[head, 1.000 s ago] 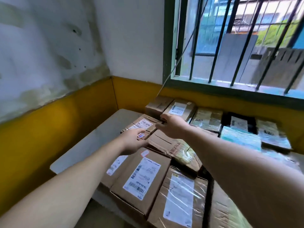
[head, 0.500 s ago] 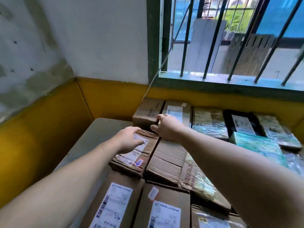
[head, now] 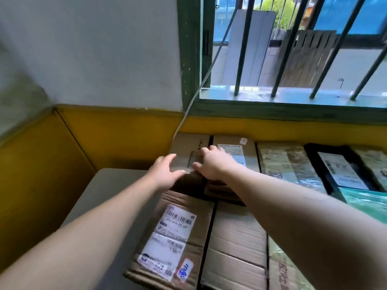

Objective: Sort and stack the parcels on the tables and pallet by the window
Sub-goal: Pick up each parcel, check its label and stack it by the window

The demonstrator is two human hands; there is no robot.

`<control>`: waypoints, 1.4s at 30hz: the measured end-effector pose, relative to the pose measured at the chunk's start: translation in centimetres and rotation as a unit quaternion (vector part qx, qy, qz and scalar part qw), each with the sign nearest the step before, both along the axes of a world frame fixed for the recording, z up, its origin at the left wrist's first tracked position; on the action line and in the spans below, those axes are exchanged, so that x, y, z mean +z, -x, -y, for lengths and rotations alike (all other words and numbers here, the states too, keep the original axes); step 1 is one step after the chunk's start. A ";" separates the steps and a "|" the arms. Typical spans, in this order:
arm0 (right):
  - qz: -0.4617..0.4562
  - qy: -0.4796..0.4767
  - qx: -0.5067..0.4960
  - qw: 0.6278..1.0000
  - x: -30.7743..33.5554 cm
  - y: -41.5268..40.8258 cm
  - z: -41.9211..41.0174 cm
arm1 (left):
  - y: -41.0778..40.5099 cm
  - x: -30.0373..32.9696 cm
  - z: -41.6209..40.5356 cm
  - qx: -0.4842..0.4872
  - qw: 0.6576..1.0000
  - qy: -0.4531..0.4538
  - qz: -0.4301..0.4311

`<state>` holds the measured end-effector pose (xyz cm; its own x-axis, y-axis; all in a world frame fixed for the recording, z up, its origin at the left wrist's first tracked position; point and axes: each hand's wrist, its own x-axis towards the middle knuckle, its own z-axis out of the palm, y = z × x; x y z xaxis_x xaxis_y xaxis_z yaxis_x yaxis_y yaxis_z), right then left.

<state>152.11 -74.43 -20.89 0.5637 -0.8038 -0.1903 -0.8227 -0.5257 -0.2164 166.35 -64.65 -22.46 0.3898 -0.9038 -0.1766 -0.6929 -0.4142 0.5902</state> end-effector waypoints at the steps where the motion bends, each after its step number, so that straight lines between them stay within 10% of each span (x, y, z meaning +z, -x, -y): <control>1: -0.005 0.009 -0.003 1.000 -0.4 -0.4 0.4 | -0.4 -0.5 0.5 0.007 1.000 0.006 -0.015; 13: -0.023 -0.006 -0.098 0.995 -2.4 -4.5 3.0 | -2.2 -3.5 2.6 0.036 0.979 0.057 -0.193; 27: 0.262 -0.090 -0.118 0.953 4.2 -0.9 -2.0 | 2.4 5.7 -3.1 0.031 0.978 0.128 -0.160; 42: 0.370 0.055 -0.172 0.911 13.0 14.5 -18.8 | 14.0 12.1 -15.6 -0.151 0.941 0.269 -0.141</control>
